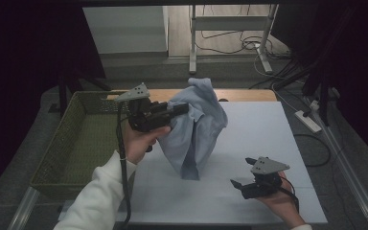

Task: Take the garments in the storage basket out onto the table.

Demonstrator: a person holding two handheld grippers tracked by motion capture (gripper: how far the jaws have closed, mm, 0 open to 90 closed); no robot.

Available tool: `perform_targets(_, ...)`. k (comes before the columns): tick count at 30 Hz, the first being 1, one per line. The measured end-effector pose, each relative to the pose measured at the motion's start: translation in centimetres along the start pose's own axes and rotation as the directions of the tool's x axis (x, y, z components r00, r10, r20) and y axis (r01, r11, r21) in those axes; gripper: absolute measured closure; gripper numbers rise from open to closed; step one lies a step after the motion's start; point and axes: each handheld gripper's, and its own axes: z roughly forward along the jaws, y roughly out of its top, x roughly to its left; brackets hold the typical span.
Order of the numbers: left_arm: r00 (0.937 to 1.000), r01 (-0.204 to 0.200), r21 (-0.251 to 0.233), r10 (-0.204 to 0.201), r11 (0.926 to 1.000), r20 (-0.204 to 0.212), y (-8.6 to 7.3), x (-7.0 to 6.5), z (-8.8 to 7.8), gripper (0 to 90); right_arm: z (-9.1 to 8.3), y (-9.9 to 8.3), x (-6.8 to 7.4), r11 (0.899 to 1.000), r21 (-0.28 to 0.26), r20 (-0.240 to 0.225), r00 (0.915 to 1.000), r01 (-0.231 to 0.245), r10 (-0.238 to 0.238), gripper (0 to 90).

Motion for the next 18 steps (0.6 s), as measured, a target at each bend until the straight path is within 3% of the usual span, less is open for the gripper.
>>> perform_targets(9,0.9997,0.02,0.052,-0.021,0.9984,0.013,-2.2,0.7,1.4,70.8,0.0,0.0,0.0,1.0,0.002,0.001,1.0,0.001,-0.001,8.8)
perform_targets(18,0.9992,0.041,0.114,-0.04,0.9927,-0.007,-4.2,1.6,2.7,70.4,0.1,-0.1,0.0,1.0,0.004,0.002,1.0,0.003,-0.003,8.8)
